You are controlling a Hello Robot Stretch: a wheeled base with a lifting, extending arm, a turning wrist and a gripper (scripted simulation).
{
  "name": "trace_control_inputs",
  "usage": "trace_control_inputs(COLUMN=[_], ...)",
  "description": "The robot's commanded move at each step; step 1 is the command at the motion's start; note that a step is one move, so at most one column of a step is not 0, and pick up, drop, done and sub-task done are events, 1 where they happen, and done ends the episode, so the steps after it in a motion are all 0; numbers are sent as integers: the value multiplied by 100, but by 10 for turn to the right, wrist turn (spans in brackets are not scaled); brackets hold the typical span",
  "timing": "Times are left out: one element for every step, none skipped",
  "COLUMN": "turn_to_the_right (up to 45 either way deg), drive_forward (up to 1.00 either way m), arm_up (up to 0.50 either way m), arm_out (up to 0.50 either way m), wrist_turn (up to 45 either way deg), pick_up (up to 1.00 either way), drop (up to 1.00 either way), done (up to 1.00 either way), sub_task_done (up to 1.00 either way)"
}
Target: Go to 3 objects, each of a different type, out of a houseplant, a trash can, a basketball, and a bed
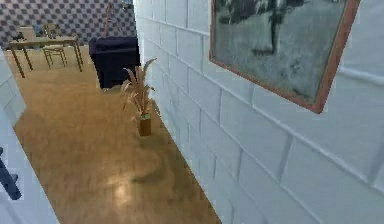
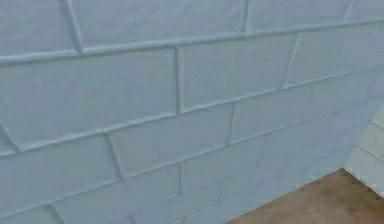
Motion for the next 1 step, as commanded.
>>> trace_control_inputs(turn_to_the_right=[-30], drive_forward=[0], arm_up=[0], arm_out=[0], wrist_turn=[0], pick_up=[0], drop=[0], done=[0], sub_task_done=[0])
